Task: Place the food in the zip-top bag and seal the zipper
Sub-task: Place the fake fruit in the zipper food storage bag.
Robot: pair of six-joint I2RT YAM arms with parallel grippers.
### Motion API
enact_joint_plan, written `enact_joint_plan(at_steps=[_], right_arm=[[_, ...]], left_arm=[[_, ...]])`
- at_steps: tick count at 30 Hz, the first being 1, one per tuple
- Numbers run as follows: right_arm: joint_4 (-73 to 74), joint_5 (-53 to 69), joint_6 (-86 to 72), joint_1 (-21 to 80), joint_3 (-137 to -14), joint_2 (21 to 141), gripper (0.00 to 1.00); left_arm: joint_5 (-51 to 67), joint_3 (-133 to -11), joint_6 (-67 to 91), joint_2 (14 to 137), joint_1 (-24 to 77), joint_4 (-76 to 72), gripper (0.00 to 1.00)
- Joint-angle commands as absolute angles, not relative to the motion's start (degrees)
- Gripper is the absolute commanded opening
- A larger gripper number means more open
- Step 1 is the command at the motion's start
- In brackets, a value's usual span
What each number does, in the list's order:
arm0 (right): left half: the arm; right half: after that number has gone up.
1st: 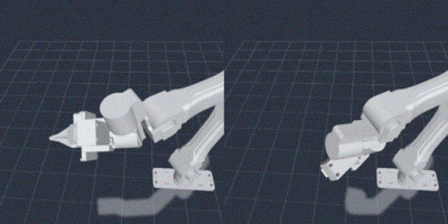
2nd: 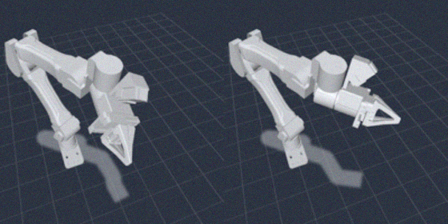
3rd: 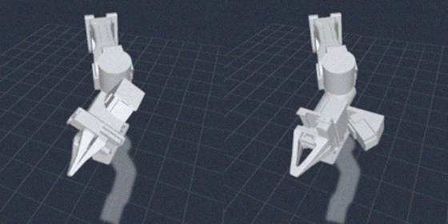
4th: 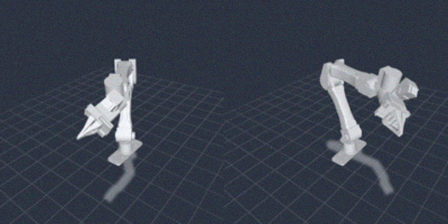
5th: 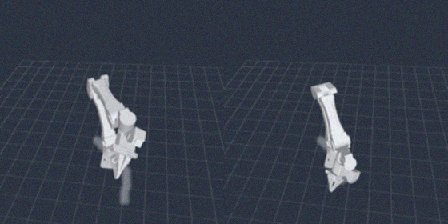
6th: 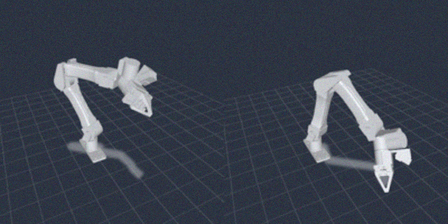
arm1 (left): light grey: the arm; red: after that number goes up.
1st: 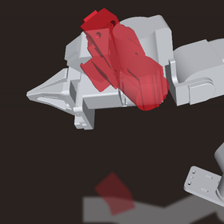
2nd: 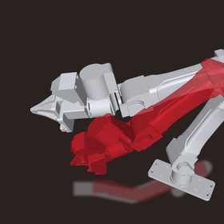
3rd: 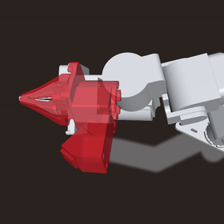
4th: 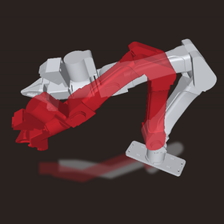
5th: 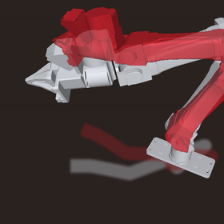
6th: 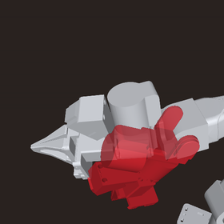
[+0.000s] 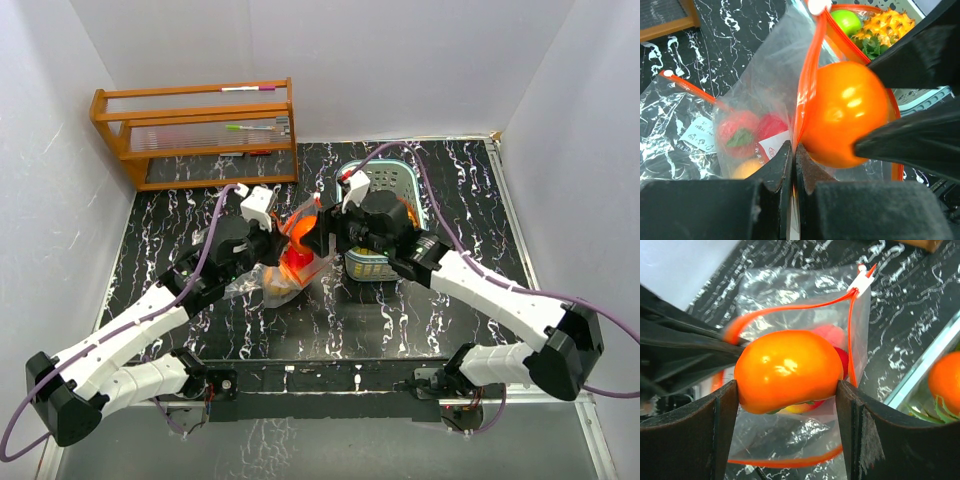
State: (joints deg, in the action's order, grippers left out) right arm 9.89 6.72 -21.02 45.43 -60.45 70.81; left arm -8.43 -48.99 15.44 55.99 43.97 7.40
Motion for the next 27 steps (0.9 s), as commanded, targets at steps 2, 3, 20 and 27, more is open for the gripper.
enact_joint_plan(at_steps=[2, 3, 20, 27], right_arm=[[11.97, -0.96, -19.8, 47.37, -65.27, 72.2, 0.71], [12.11, -1.45, -19.72, 47.5, -65.56, 72.12, 0.75], [21.04, -13.49, -22.73, 47.74, -70.1, 62.59, 0.98], [31.4, -27.13, -25.74, 44.78, -73.59, 67.01, 0.98]], left_arm=[[-7.39, -53.16, 15.47, 54.32, 43.86, 7.69, 0.0], [-7.36, -53.1, 15.55, 54.43, 43.86, 7.59, 0.0], [-8.84, -57.78, 14.17, 55.88, 43.84, 9.79, 0.0], [-11.63, -55.9, 18.42, 52.57, 43.83, 6.23, 0.0]])
